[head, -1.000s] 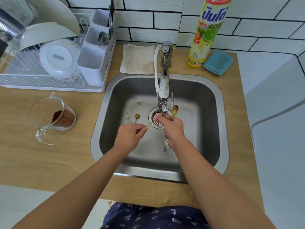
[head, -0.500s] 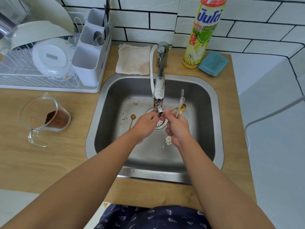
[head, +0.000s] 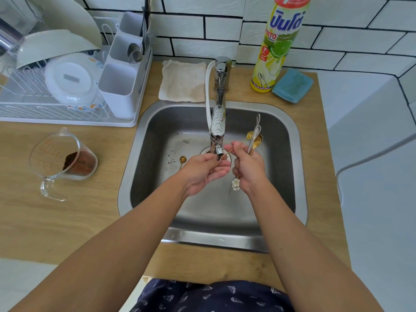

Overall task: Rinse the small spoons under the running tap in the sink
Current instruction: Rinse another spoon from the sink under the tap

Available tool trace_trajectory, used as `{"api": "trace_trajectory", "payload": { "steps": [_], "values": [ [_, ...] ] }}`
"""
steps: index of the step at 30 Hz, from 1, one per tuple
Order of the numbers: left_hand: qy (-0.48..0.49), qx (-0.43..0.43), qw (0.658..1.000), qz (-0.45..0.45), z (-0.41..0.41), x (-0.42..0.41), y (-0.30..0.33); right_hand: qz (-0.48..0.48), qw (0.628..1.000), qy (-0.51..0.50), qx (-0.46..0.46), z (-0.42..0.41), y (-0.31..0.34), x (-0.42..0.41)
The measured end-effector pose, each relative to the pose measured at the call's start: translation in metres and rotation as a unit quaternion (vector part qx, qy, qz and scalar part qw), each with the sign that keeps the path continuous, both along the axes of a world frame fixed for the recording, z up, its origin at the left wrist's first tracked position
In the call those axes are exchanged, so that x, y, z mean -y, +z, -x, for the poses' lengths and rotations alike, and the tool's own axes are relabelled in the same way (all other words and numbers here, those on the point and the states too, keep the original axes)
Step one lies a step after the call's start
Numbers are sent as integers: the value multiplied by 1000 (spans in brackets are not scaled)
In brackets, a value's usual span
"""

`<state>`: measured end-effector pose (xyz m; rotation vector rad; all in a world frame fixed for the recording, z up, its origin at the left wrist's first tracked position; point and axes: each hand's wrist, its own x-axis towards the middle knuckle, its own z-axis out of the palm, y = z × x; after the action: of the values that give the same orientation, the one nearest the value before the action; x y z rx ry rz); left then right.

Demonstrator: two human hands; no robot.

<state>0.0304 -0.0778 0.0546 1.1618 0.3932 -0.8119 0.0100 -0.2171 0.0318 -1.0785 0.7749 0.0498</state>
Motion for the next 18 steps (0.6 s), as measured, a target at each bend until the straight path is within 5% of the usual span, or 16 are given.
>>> {"api": "trace_trajectory", "payload": {
  "steps": [7, 13, 18],
  "values": [
    [39, -3, 993, -110, -4, 0, -5, 28, 998, 55, 23, 7, 11, -10],
    [-23, 108, 974, -199, 1, -5, -8, 72, 994, 66, -38, 4, 8, -8],
    [-47, -3, 995, -89, -4, -14, -5, 41, 996, 73, -12, 1, 14, -7]
  ]
}}
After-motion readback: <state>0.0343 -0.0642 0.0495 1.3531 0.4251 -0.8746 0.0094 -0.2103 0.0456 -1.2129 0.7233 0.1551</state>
